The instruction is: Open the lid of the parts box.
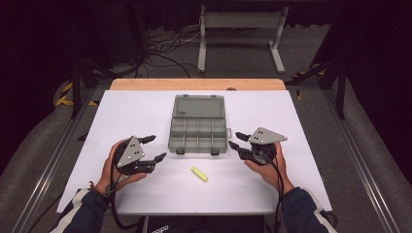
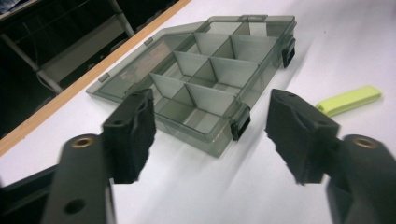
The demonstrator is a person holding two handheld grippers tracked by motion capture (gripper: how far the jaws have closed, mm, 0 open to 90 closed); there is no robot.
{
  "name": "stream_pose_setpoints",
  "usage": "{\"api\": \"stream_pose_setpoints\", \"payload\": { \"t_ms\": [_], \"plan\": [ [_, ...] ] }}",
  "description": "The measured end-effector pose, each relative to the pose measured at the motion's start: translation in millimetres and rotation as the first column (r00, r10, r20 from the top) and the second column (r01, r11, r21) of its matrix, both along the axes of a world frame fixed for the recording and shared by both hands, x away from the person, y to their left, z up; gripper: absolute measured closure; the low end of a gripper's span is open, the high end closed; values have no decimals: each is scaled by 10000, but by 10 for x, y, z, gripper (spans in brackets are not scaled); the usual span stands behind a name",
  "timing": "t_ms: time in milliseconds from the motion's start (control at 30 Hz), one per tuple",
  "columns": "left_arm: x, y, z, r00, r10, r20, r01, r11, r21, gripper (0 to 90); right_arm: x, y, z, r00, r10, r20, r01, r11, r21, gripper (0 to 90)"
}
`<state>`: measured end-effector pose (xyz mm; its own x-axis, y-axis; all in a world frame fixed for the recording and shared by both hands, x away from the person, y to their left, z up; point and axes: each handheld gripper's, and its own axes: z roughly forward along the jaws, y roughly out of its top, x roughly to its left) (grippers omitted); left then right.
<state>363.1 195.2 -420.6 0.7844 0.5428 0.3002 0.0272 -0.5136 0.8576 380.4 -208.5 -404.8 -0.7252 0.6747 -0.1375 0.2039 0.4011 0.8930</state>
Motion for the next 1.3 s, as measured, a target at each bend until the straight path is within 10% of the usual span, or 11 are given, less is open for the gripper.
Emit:
{"api": "stream_pose_setpoints", "payload": {
  "t_ms": [533,1300],
  "plan": [
    [-189,118,-210,9954,-301,-914,284,9994,-193,44,-154,-60,-77,9982,-560,205,570,9970,-523,190],
    [-292,354,-368,9894,-165,-1443,97,9988,-474,30,-451,192,-201,9960,410,-795,-469,9962,-738,202]
  ]
}}
